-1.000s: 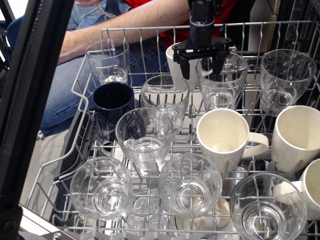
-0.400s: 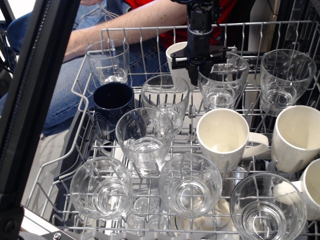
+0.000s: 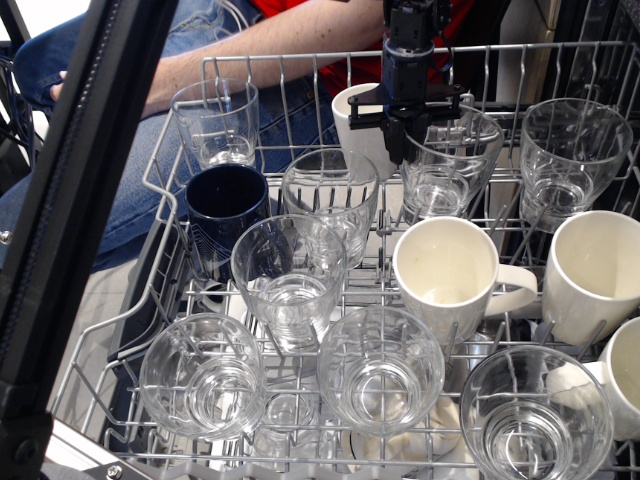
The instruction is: Pick up glass cup
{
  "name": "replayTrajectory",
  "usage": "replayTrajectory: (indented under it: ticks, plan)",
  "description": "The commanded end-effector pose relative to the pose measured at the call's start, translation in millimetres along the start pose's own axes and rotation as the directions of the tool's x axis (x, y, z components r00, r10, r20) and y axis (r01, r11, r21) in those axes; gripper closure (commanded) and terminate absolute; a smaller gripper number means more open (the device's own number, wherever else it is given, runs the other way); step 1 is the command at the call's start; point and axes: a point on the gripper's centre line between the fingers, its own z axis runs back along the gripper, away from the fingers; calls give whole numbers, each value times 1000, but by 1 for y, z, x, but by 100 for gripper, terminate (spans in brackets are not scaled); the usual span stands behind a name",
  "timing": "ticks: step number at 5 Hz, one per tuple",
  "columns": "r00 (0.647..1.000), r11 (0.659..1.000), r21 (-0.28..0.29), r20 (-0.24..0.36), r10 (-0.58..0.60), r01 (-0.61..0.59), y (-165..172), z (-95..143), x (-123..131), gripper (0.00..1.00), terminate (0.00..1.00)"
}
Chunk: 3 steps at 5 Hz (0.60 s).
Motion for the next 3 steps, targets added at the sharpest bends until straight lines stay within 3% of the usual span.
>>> replayTrajectory:
  ticks: [1, 3]
  plan:
    - [998, 987, -144, 10, -68, 69, -11, 82, 9, 100, 0]
    - [995, 971, -216, -2, -101, 99, -17, 146, 4, 100, 0]
